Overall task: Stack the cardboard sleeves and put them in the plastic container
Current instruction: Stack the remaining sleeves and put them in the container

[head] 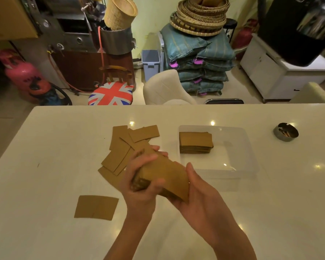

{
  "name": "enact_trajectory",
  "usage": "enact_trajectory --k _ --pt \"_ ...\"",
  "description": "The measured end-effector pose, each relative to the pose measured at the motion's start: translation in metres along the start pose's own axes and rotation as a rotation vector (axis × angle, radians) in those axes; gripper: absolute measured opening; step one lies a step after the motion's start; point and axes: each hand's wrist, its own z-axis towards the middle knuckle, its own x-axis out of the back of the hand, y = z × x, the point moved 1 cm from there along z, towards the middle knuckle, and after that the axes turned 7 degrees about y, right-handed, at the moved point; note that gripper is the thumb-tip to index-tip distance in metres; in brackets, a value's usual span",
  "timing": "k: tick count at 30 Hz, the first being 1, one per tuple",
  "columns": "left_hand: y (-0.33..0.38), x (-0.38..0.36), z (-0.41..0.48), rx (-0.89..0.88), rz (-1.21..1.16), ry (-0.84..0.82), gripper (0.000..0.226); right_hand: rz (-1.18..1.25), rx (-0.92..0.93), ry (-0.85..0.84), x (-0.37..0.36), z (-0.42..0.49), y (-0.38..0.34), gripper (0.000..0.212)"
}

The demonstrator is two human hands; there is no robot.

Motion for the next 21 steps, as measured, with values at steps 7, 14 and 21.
enact_trajectory --k 7,14,21 --pt "-0.031 -0.005 0.001 0.197 -0.105 0.181 0.042 -0.289 0.164 0.097 -0.008 0.006 -0.008 0.039" --pt "-0.061 -0.043 0.006 0.302 -0.162 0.243 0.042 -0.208 0.098 0.040 0.007 0.017 -0.056 0.044" --pt "-0.089 -0.047 0.033 0.343 0.275 -0.066 0.038 -0.303 0.165 0.218 0.062 0.052 -0.118 0.044"
